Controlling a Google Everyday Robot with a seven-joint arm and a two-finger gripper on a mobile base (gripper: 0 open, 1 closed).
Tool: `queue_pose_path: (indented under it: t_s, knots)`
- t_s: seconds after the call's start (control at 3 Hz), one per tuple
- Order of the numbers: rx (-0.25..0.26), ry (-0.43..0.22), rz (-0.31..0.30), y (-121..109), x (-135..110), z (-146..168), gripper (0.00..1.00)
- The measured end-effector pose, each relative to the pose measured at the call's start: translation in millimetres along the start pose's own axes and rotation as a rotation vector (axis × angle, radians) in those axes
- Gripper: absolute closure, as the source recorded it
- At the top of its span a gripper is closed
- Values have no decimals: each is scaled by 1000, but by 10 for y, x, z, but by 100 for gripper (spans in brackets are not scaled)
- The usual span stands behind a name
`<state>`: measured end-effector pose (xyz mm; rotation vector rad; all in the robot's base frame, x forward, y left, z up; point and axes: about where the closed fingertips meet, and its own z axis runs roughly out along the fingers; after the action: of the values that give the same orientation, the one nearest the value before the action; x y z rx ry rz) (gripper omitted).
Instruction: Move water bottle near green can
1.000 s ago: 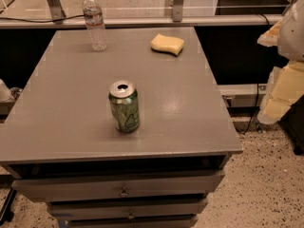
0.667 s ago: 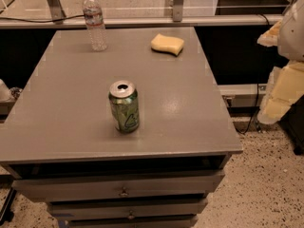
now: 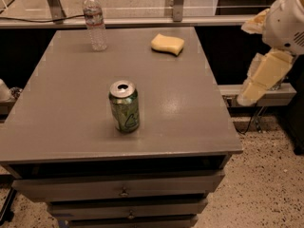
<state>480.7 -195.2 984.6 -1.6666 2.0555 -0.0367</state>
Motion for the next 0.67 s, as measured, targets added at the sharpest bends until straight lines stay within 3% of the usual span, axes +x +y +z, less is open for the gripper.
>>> queue_pose_path:
  t_s: [0.67]
  knots:
    - [85,-238,-86,-649,-552,423,0]
